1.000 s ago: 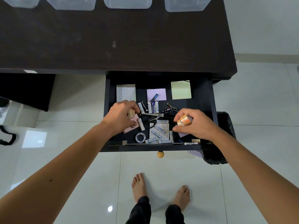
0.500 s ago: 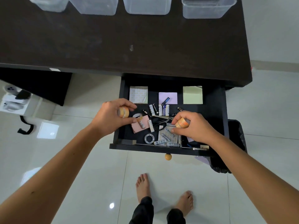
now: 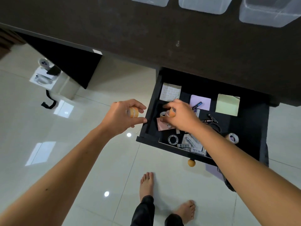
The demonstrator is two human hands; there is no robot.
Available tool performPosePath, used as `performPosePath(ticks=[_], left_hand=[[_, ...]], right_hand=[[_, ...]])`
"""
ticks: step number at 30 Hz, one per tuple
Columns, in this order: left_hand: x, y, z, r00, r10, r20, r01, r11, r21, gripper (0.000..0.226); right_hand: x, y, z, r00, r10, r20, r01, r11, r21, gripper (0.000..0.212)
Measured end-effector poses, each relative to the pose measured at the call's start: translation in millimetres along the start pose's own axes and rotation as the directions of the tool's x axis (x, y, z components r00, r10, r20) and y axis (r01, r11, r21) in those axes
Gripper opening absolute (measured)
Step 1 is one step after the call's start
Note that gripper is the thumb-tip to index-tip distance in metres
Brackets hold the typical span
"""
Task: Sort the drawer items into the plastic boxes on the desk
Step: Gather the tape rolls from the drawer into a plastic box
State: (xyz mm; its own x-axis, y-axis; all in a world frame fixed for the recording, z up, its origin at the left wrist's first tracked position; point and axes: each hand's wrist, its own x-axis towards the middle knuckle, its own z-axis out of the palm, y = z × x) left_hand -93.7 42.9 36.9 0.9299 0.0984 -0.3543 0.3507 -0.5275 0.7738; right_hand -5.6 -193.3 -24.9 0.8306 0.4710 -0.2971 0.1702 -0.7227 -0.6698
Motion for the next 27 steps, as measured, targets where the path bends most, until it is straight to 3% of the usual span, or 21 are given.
performPosePath(ticks=[5, 12, 17, 22, 27], left_hand=[[-1.4, 5.3, 4.7, 1.0, 0.019, 0.004, -0.019, 0.999, -0.027, 0.033], [10.3, 31.5, 22.8, 0.987, 0.125, 0.099, -0.125, 0.992, 0.0, 0.044], [19.0, 57.8, 53.2, 0.951, 0.269, 0.151, -0.279, 0.959, 0.054, 0.05], [23.6, 75.8, 88.5, 0.906, 0.402, 0.137, -0.415, 0.905, 0.094, 0.043], [17.4, 85.3, 119.9, 0.872, 0.468, 0.143, -0.473, 0.881, 0.006, 0.034]], right_hand=[[-1.0, -0.7, 0.9, 0.999, 0.036, 0.008, -0.036, 0.999, -0.006, 0.052], [-30.7, 4.1, -44.0, 0.996, 0.031, -0.086, -0.005, 0.958, 0.286, 0.049], [-58.6, 13.6, -83.8, 0.997, 0.046, -0.056, -0.024, 0.939, 0.343, 0.053], [-89.2, 33.6, -106.0, 0.996, 0.091, -0.013, -0.078, 0.905, 0.418, 0.046], [-112.2, 52.1, -109.0, 0.994, 0.111, -0.007, -0.095, 0.886, 0.454, 0.046]])
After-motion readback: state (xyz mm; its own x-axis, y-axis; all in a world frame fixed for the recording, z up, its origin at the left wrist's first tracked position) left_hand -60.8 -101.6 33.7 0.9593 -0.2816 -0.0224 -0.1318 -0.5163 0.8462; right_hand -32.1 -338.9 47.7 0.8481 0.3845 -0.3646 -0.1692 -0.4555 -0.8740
